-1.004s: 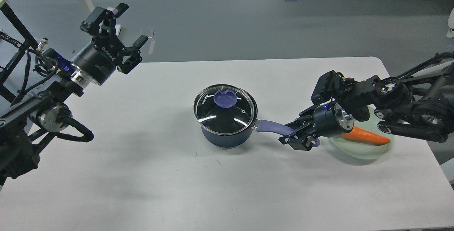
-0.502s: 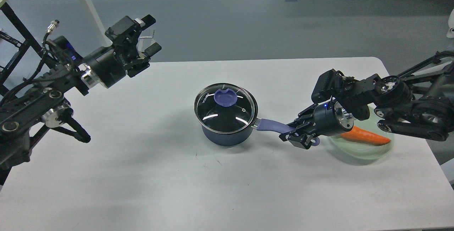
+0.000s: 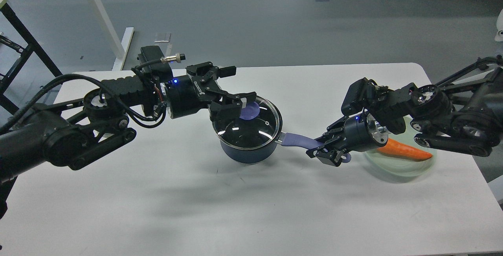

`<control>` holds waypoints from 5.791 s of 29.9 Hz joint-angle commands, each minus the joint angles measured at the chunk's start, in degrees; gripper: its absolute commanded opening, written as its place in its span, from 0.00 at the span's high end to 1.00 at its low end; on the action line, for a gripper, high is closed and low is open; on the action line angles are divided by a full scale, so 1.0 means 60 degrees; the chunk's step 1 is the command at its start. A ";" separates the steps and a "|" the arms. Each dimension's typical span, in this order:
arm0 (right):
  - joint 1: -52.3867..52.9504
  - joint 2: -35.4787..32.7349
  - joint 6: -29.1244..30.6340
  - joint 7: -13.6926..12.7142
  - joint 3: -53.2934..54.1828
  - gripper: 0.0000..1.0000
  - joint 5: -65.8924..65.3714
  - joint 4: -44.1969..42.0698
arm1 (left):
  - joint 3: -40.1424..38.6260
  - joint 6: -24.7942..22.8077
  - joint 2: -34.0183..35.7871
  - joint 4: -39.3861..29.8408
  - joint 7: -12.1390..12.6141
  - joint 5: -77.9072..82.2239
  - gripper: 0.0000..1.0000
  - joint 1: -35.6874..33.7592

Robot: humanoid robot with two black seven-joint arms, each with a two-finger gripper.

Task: Open pot lid

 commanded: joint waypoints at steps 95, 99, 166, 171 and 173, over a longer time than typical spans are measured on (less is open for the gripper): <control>-0.0015 0.0190 -0.0002 0.0002 0.0026 0.68 0.0059 -0.0147 | 0.2249 0.3333 0.2918 0.2555 0.0004 -0.0306 0.41 0.2759; -0.0015 0.0190 -0.0002 0.0002 0.0026 0.68 0.0059 -0.0147 | 0.2234 0.3333 0.2918 0.2555 0.0004 -0.0306 0.20 0.2744; -0.7807 -0.1861 0.4055 0.0002 0.9928 0.00 1.4002 -0.1700 | -0.2761 -0.5450 0.0750 0.2071 0.0862 -1.7400 0.01 0.3534; -0.7895 -0.1744 0.4085 0.0002 0.9958 0.00 1.4195 -0.1787 | -0.2790 -0.5509 0.0663 0.2174 0.0876 -1.7752 0.01 0.3564; -0.7939 -0.1481 0.3997 0.0002 0.9958 0.00 1.4195 -0.1860 | -0.2805 -0.5494 0.0589 0.2218 0.0876 -1.7752 0.01 0.3564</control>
